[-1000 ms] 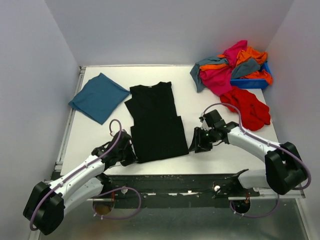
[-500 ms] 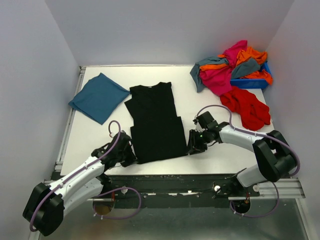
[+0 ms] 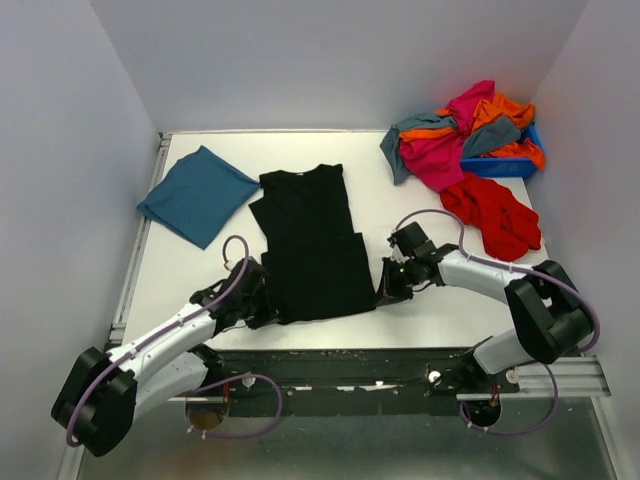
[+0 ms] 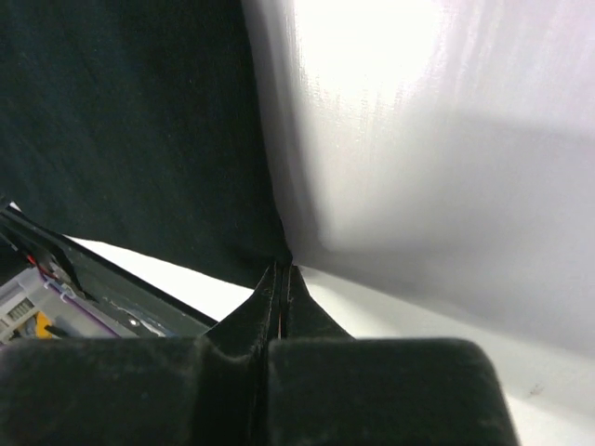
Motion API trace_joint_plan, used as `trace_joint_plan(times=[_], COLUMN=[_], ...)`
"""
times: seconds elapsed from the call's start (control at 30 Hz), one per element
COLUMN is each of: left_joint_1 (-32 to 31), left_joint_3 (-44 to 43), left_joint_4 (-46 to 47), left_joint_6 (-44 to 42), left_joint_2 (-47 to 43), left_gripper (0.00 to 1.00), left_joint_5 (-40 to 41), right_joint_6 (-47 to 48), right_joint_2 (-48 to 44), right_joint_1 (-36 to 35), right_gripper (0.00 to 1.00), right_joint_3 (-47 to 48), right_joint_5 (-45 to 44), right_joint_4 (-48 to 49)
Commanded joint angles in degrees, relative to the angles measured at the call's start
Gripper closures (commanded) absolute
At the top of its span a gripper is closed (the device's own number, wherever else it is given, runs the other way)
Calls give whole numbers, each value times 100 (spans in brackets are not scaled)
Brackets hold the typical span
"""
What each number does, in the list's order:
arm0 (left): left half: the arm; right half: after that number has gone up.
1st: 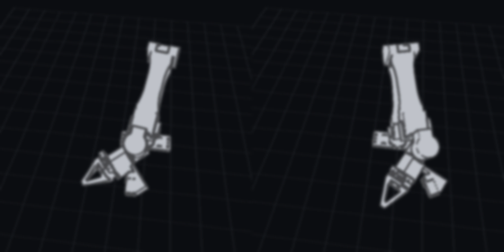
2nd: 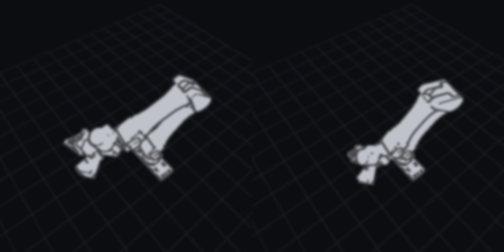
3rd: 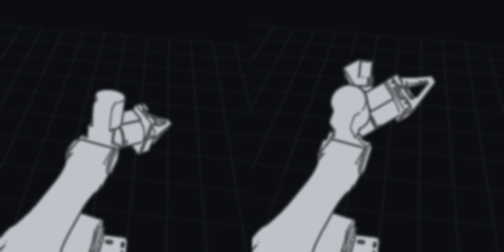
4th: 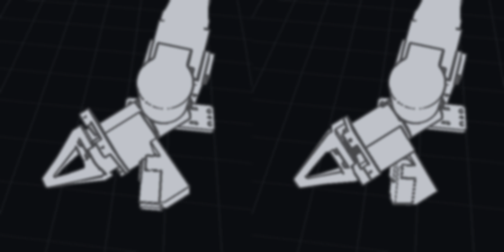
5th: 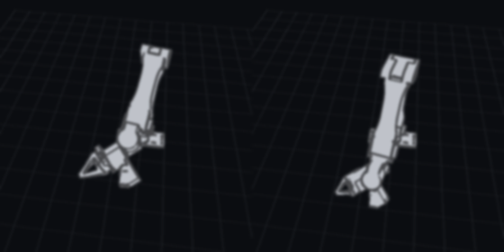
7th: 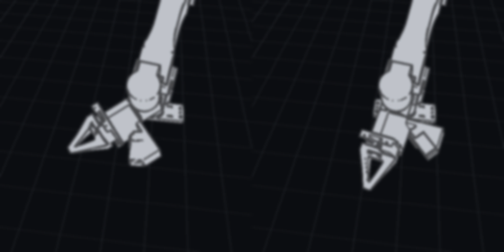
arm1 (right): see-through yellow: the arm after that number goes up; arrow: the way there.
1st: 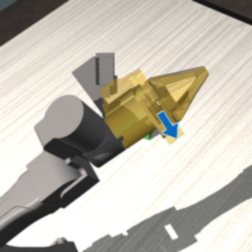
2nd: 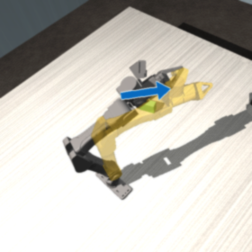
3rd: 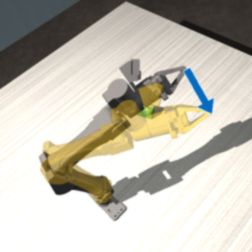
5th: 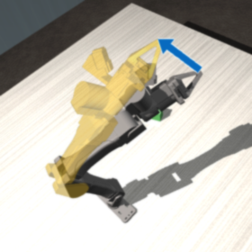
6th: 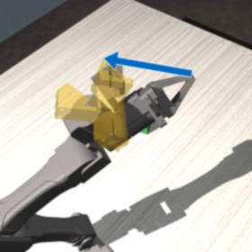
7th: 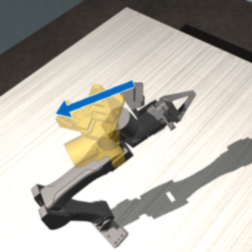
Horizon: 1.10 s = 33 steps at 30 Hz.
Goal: Fold and stack the t-shirts
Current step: Grab one side of the 2/3 rectangular tshirt with both arms
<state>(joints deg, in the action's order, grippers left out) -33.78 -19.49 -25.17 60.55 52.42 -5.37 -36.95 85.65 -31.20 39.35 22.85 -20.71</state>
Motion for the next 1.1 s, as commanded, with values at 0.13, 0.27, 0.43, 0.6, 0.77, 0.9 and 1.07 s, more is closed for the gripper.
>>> trace_joint_plan(times=[0.13, 0.27, 0.43, 0.6, 0.77, 0.9, 1.07], left_joint_1=[-6, -15, -128, -287, -621, -674, -665], left_joint_3=[-977, -1531, -1892, -1069, -118, 42, -494], left_joint_4=[820, 1101, 909, 750, 260, -198, -717], left_joint_6=[-667, -747, -826, -371, 395, 510, 291], left_joint_2=[1865, 2412, 2510, 1405, -291, -979, -1076], left_gripper=[100, 100, 100, 100, 100, 100, 100], left_joint_5=[80, -122, -290, -561, -527, -518, -325], right_joint_6=[-111, 135, 30, -102, -5, 12, 117], right_joint_2=[-812, -1321, -2033, -2666, -3106, -3335, -3432], right_joint_1=[411, 1115, 1266, 1257, 1090, 967, 967], right_gripper=[99, 99, 99, 99, 99, 99, 99], right_joint_3=[-243, -472, -875, -1254, -1132, -930, -395], right_joint_5=[-791, -940, -951, -370, -141, -106, -254], right_joint_4=[-521, -881, -1181, -1207, -1576, -1866, -2217])
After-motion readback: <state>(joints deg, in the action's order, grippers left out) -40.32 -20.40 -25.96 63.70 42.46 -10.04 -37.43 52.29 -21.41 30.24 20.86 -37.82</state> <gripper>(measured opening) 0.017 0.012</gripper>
